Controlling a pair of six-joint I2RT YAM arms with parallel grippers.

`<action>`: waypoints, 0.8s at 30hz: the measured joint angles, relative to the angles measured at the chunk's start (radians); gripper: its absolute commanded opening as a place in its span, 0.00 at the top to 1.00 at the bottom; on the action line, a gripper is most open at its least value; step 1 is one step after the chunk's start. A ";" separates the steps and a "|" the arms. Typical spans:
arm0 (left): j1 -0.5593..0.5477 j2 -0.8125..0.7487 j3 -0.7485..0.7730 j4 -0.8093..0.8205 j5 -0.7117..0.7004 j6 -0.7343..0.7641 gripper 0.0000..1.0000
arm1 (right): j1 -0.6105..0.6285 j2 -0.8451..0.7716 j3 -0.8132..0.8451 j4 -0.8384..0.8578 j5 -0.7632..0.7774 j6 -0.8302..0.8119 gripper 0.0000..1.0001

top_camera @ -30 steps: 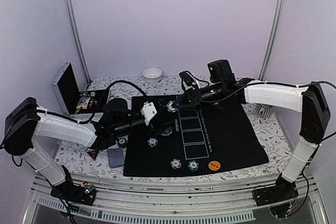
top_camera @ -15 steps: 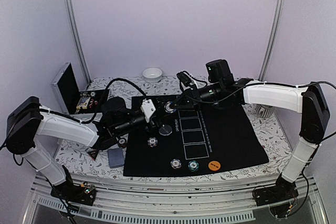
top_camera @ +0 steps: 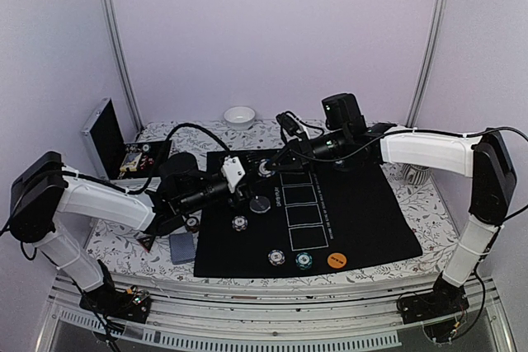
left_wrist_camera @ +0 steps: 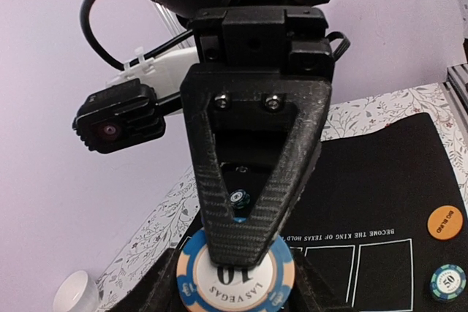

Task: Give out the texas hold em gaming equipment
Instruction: Pass from the right arm to the left

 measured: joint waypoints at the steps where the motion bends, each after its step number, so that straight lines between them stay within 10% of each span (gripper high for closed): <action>1: 0.000 0.000 0.000 0.000 0.000 0.001 0.58 | 0.001 0.001 0.002 0.001 0.000 0.000 0.98; 9: 0.000 -0.003 -0.003 -0.001 -0.002 0.016 1.00 | 0.002 0.004 0.005 0.003 0.003 0.013 0.87; 16: -0.002 -0.031 0.000 -0.091 -0.009 0.006 1.00 | 0.001 0.004 0.015 -0.045 0.060 -0.011 0.49; 24: -0.016 -0.035 0.087 -0.323 -0.092 -0.037 1.00 | 0.000 0.003 0.090 -0.217 0.267 -0.124 0.37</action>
